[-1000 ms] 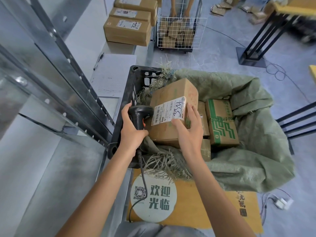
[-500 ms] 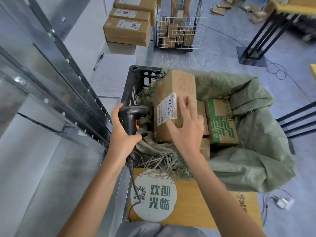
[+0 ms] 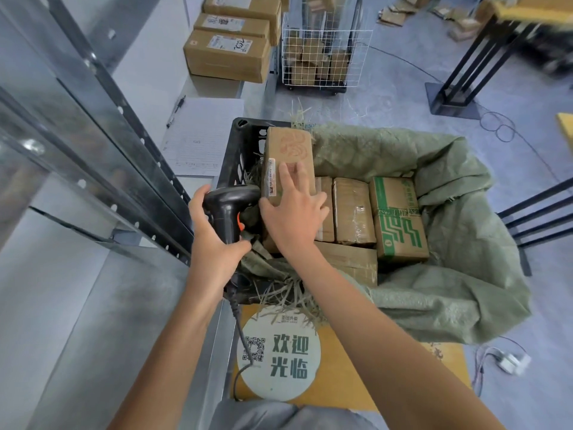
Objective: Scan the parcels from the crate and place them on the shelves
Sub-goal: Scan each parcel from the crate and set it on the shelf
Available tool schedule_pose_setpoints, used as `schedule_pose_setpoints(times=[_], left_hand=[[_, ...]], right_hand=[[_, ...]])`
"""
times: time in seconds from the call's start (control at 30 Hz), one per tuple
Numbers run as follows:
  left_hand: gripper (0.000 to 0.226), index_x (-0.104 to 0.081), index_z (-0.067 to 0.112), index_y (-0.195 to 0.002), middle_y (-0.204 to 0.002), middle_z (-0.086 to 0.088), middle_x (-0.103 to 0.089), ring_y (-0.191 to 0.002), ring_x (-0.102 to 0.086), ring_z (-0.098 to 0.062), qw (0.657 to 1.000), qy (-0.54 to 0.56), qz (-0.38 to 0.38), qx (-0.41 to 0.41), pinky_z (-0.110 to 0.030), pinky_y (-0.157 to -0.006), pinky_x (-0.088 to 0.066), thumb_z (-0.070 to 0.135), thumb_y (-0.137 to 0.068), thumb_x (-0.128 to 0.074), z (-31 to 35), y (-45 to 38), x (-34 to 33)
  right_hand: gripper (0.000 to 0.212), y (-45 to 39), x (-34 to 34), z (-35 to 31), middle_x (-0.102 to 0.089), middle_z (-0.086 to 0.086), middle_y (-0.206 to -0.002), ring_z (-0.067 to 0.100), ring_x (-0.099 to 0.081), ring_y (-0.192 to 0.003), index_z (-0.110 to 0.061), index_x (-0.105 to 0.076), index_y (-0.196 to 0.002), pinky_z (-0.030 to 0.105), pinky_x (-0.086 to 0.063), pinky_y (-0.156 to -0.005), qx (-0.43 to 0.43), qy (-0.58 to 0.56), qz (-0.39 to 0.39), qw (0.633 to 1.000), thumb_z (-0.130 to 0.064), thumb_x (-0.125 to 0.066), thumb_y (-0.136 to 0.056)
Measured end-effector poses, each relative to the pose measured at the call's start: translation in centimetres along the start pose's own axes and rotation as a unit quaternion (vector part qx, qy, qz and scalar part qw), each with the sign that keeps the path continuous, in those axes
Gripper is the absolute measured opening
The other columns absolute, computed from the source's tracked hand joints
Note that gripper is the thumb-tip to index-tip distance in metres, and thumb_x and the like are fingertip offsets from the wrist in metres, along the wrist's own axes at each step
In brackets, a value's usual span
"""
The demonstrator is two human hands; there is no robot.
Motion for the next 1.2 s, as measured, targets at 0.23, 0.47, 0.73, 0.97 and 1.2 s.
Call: schedule_pose_setpoints(times=[0.23, 0.47, 0.73, 0.97, 1.2], left_hand=[[0.102, -0.026, 0.049, -0.139, -0.111, -0.009, -0.061, -0.071, -0.063, 0.003, 1.0, 0.001, 0.013, -0.012, -0.011, -0.063, -0.05, -0.021, -0.078, -0.068, 0.4, -0.3, 0.6], [0.1, -0.028, 0.042, -0.146, -0.119, -0.004, -0.058, -0.08, -0.064, -0.01, 1.0, 0.004, 0.016, -0.02, -0.014, -0.066, -0.051, -0.02, -0.079, -0.069, 0.6, -0.5, 0.7], [0.1, -0.029, 0.051, -0.139, -0.098, -0.002, -0.064, -0.07, -0.064, -0.002, 1.0, 0.016, 0.009, -0.001, -0.015, -0.063, -0.053, -0.021, -0.08, -0.066, 0.1, -0.4, 0.5], [0.101, -0.029, 0.049, -0.138, -0.099, -0.003, -0.062, -0.064, -0.062, 0.002, 1.0, -0.001, 0.01, -0.004, -0.01, -0.059, -0.049, -0.022, -0.077, -0.067, 0.1, -0.4, 0.4], [0.103, -0.028, 0.044, -0.141, -0.102, 0.001, -0.061, -0.069, -0.066, 0.003, 1.0, -0.002, 0.009, -0.01, -0.01, -0.065, -0.05, -0.025, -0.076, -0.068, 0.2, -0.3, 0.5]], right_hand=[[0.077, -0.5, -0.6, -0.2, -0.012, -0.007, -0.166, 0.043, -0.039, -0.122, -0.038, -0.018, -0.158, 0.052, -0.036, -0.101, -0.039, -0.024, -0.019, 0.999, -0.052, -0.054, -0.091], [0.075, -0.9, -0.9, -1.4, -0.013, -0.004, -0.166, 0.042, -0.039, -0.119, -0.037, -0.02, -0.157, 0.049, -0.035, -0.094, -0.018, -0.024, -0.024, 0.999, -0.049, -0.055, -0.092], [0.079, -0.9, -2.8, 0.4, -0.011, 0.0, -0.165, 0.042, -0.04, -0.117, -0.036, -0.013, -0.158, 0.05, -0.036, -0.092, -0.033, 0.021, -0.053, 0.998, -0.051, -0.054, -0.091], [0.082, -0.3, -6.5, 1.4, -0.002, 0.008, -0.165, 0.047, -0.032, -0.13, -0.032, 0.002, -0.159, 0.053, -0.035, -0.097, -0.023, 0.107, -0.129, 0.986, -0.049, -0.049, -0.097], [0.076, -3.7, -8.3, 1.6, 0.015, 0.009, -0.167, 0.041, 0.014, -0.152, -0.018, 0.004, -0.161, 0.07, 0.005, -0.115, 0.123, 0.144, -0.126, 0.974, -0.061, -0.02, -0.102]])
Point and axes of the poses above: each hand's wrist, its own y-axis away from the middle knuckle, its own x-axis out of the back of the hand, z = x × y, the point moved 4 cm from there along -y, towards the middle knuckle
